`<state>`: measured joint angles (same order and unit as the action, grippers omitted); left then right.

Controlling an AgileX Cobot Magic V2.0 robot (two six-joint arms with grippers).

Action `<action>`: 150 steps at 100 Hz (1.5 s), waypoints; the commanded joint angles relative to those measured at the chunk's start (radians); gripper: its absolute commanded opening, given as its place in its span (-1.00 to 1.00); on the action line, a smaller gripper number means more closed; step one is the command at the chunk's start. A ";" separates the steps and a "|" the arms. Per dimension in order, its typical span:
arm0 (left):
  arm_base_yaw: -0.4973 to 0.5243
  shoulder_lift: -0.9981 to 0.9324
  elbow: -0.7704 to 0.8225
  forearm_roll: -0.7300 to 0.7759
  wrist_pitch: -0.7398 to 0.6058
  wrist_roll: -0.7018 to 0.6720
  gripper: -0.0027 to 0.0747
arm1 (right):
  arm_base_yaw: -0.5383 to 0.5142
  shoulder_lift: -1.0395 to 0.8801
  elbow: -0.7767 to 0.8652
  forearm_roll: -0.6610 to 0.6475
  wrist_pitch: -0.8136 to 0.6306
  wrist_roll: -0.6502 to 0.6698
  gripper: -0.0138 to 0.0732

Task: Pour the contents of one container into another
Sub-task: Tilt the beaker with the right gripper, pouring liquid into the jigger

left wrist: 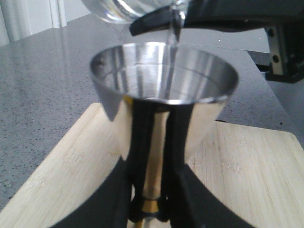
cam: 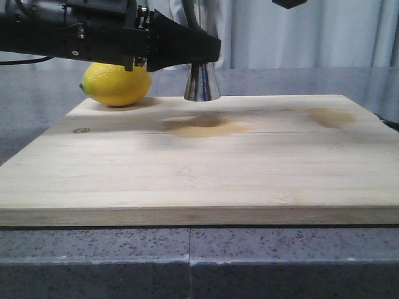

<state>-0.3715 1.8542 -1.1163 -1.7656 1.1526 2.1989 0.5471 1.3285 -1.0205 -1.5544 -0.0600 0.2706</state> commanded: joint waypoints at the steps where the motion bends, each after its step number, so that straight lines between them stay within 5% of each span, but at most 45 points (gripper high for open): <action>1: -0.010 -0.045 -0.028 -0.085 0.106 -0.007 -0.94 | -0.001 -0.034 -0.028 -0.011 0.011 0.003 -0.04; 150: -0.010 -0.045 -0.028 -0.085 0.106 -0.007 -0.94 | -0.001 -0.034 -0.028 -0.094 0.028 0.001 -0.04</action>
<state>-0.3715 1.8542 -1.1163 -1.7656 1.1526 2.1989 0.5471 1.3285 -1.0205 -1.6424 -0.0520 0.2706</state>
